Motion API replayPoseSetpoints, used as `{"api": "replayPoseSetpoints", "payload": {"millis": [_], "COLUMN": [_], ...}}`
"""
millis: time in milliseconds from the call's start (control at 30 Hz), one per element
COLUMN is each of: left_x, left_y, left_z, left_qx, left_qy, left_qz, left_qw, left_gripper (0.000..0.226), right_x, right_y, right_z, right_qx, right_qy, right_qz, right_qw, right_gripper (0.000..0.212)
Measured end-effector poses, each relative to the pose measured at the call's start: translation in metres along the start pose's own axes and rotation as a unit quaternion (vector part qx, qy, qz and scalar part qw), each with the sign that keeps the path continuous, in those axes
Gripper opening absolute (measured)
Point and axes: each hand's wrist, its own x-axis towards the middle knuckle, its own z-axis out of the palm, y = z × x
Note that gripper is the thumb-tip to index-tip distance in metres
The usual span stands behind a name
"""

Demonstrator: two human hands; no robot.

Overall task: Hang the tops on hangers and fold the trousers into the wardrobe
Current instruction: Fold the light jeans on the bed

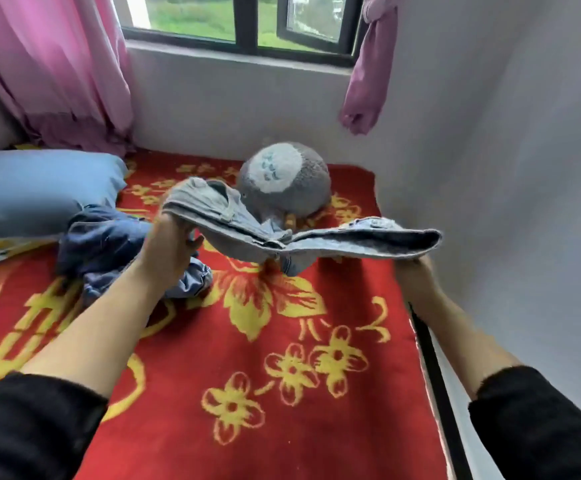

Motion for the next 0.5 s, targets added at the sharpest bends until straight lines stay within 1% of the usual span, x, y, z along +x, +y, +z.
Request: {"api": "replayPoseSetpoints", "payload": {"millis": [33, 67, 100, 133, 167, 200, 233, 300, 333, 367, 400, 433, 500], "left_x": [-0.012, -0.024, -0.040, -0.058, -0.074, -0.091, -0.105, -0.137, -0.154, -0.168, -0.183, -0.195, -0.216], "left_y": [-0.020, -0.044, -0.076, -0.101, -0.126, -0.142, -0.160, -0.194, -0.207, -0.220, -0.229, -0.240, -0.257], "left_z": [-0.004, -0.012, -0.022, -0.031, -0.040, -0.048, -0.058, -0.079, -0.089, -0.102, -0.111, -0.123, -0.140], "left_qx": [0.037, 0.064, 0.096, 0.145, 0.208, 0.260, 0.293, 0.343, 0.366, 0.401, 0.448, 0.501, 0.593], "left_qy": [-0.002, -0.004, 0.015, 0.051, 0.085, 0.109, 0.114, 0.081, 0.075, 0.068, 0.055, 0.035, -0.008], "left_qz": [-0.018, -0.031, -0.043, -0.053, -0.058, -0.078, -0.098, -0.139, -0.168, -0.190, -0.209, -0.218, -0.235], "left_qw": [0.999, 0.997, 0.994, 0.987, 0.973, 0.956, 0.944, 0.926, 0.912, 0.894, 0.867, 0.837, 0.770], "left_gripper": [0.024, 0.024, 0.027, 0.032, 0.034, 0.032, 0.029, 0.025, 0.023, 0.021, 0.020, 0.022, 0.032], "right_x": [-0.013, -0.030, -0.054, -0.077, -0.097, -0.116, -0.132, -0.169, -0.186, -0.201, -0.214, -0.226, -0.247], "right_y": [0.023, 0.040, 0.066, 0.085, 0.100, 0.111, 0.124, 0.150, 0.160, 0.169, 0.172, 0.180, 0.192], "right_z": [-0.003, -0.008, -0.013, -0.018, -0.022, -0.025, -0.027, -0.030, -0.031, -0.032, -0.031, -0.030, -0.028], "right_qx": [-0.027, -0.085, -0.138, -0.190, -0.241, -0.286, -0.328, -0.387, -0.392, -0.390, -0.392, -0.395, -0.427], "right_qy": [-0.038, -0.051, -0.053, -0.055, -0.065, -0.105, -0.147, -0.224, -0.249, -0.273, -0.301, -0.325, -0.376], "right_qz": [0.034, 0.087, 0.159, 0.220, 0.255, 0.278, 0.286, 0.304, 0.312, 0.316, 0.319, 0.317, 0.318], "right_qw": [0.998, 0.991, 0.976, 0.955, 0.934, 0.911, 0.888, 0.841, 0.829, 0.820, 0.809, 0.799, 0.759], "right_gripper": [0.038, 0.032, 0.027, 0.022, 0.022, 0.024, 0.025, 0.021, 0.025, 0.033, 0.040, 0.045, 0.054]}}
